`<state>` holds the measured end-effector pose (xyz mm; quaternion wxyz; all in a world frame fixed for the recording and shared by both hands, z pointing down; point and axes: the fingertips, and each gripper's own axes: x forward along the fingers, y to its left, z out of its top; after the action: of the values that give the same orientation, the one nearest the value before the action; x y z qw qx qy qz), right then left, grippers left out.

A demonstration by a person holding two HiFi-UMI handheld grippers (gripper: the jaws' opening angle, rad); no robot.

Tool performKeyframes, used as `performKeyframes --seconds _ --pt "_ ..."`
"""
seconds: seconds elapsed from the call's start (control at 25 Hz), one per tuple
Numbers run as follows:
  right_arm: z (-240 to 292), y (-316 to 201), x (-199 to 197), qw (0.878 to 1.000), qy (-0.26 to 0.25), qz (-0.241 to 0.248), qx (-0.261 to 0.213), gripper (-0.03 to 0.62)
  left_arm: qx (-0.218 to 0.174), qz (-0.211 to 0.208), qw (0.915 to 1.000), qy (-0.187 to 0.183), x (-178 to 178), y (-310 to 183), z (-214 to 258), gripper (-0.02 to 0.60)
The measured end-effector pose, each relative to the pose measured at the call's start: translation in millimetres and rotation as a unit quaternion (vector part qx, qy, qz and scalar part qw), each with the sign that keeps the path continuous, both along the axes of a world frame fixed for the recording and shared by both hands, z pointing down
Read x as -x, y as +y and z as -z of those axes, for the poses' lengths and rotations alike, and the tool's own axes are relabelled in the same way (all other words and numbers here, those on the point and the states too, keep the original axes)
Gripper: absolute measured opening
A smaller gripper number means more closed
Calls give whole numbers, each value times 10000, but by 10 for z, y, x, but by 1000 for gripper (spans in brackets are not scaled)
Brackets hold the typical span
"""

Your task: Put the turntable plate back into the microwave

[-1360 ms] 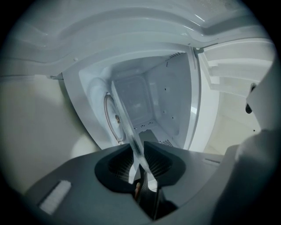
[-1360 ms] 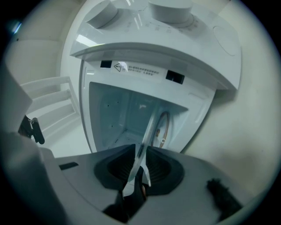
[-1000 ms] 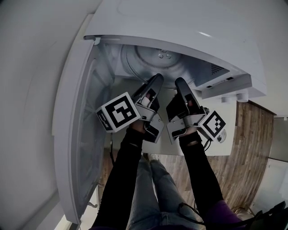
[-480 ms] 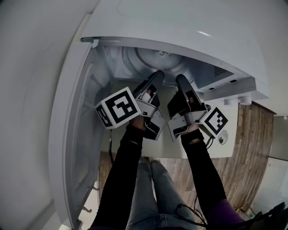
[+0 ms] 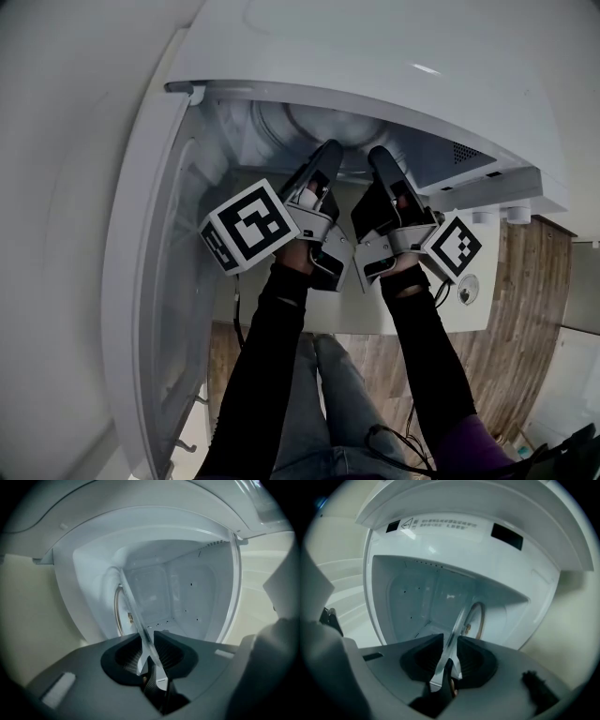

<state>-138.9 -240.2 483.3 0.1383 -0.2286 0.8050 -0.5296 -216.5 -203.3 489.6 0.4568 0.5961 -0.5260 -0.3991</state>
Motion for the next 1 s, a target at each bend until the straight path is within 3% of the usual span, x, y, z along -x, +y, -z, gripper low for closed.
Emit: performKeyframes --seconds 0.36,0.64,1.0 --pt "-15 -14 -9 9998 -60 -153 136 92 473 -57 9988 66 2 -33 -38 81" --pt "-54 4 -1 9989 -101 -272 364 86 1114 -326 9920 -503 -19 -11 -74 80" --pt "-74 -16 -23 9967 -333 -472 562 75 1267 -677 9868 -753 -77 13 -96 101"
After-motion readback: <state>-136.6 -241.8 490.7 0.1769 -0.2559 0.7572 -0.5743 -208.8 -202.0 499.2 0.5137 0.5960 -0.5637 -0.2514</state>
